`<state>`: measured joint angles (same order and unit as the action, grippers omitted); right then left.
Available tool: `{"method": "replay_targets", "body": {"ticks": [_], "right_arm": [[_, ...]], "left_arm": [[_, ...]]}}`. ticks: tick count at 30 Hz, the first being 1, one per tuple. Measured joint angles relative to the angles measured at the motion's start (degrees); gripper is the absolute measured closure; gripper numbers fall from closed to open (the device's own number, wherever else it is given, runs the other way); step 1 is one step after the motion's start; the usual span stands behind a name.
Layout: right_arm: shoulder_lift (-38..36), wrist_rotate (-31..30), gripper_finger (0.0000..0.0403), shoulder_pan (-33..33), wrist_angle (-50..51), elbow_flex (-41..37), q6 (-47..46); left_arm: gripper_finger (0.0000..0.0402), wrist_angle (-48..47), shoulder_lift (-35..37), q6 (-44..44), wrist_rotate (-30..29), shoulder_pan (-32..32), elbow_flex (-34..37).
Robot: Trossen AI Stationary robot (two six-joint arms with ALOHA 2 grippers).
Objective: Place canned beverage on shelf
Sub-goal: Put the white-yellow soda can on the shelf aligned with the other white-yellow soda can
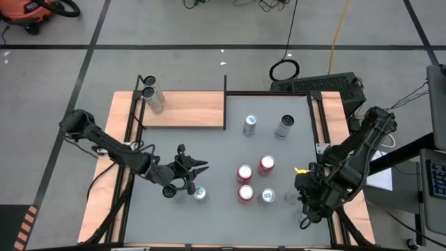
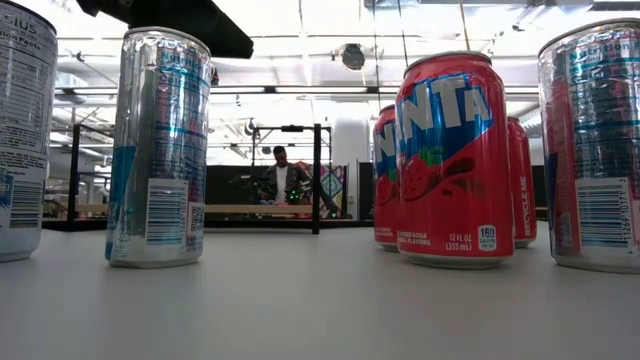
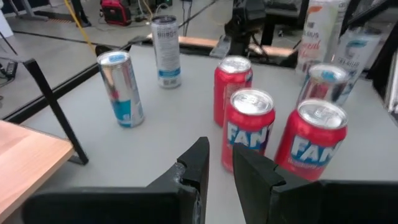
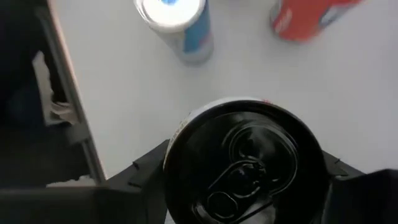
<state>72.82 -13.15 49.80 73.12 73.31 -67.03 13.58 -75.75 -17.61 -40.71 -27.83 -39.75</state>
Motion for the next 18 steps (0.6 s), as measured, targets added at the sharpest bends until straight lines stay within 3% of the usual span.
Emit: {"method": "replay_targets", "body": {"ticks": [10,18], "right_arm": [[0.0,-6.4,0.0188,-3.5,2.0,11.4,13.3],[0.0,-8.0,0.0188,-6.6,1.8,14.8,26.2]], "left_arm": [[0.0329,6.6,0.1,4.9,1.7,0.2,0.0],[0.0329,14.4,0.1,10.6,5.2,0.2,0.0]]}}
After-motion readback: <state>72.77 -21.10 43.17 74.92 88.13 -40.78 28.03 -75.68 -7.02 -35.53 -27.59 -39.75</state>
